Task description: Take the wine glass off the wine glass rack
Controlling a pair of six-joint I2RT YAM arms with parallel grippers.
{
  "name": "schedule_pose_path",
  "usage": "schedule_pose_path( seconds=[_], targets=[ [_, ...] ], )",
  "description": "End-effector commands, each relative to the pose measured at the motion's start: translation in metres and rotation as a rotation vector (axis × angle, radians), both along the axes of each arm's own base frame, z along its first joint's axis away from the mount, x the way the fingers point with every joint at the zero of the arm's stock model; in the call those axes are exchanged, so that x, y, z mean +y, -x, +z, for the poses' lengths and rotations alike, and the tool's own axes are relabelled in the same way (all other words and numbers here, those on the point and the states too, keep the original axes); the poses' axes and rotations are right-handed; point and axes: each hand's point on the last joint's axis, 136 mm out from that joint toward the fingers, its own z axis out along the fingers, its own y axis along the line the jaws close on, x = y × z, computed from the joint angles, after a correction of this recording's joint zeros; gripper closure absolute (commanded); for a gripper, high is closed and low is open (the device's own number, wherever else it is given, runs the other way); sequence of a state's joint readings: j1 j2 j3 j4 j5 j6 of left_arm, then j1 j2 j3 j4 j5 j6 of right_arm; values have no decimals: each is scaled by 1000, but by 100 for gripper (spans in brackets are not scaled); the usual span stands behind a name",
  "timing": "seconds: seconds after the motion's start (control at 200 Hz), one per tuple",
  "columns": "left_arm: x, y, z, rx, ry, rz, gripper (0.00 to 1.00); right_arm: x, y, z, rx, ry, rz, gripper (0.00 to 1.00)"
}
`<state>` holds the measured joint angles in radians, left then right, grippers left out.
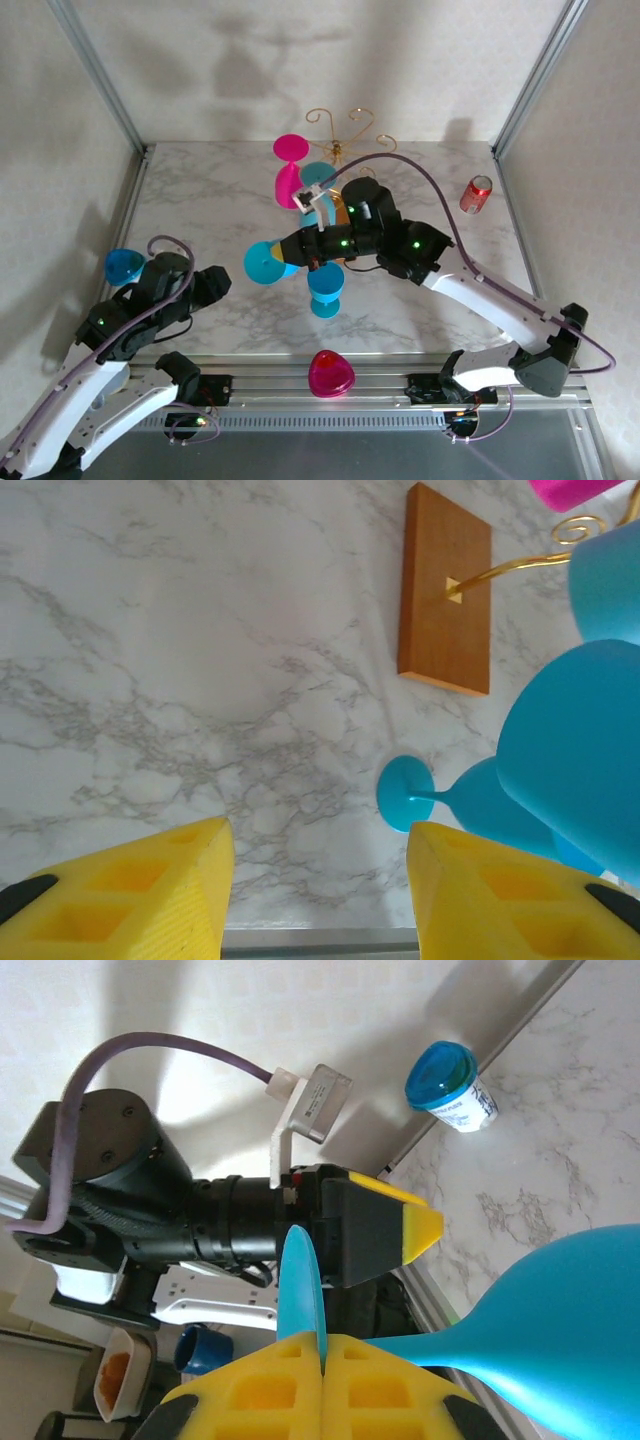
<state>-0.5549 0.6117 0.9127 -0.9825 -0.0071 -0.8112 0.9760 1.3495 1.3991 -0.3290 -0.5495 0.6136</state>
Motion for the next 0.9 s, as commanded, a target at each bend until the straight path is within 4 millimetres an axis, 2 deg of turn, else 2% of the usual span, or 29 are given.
schedule_pose_path(
  seconds=[0.0, 0.26, 0.506, 0.891],
  targets=[
    [13, 10, -2, 27, -18, 51, 51, 14, 1, 8, -72, -48, 49, 100],
    [17, 15, 0, 21, 11, 80, 48, 37, -5, -33, -137, 1, 87, 100],
    [15, 14, -3, 28, 24, 78, 45, 56, -6, -80, -188, 91, 110, 100],
    [7, 10, -6, 34, 52, 66, 45, 54, -9, -121, -317, 154, 66, 100]
  ],
)
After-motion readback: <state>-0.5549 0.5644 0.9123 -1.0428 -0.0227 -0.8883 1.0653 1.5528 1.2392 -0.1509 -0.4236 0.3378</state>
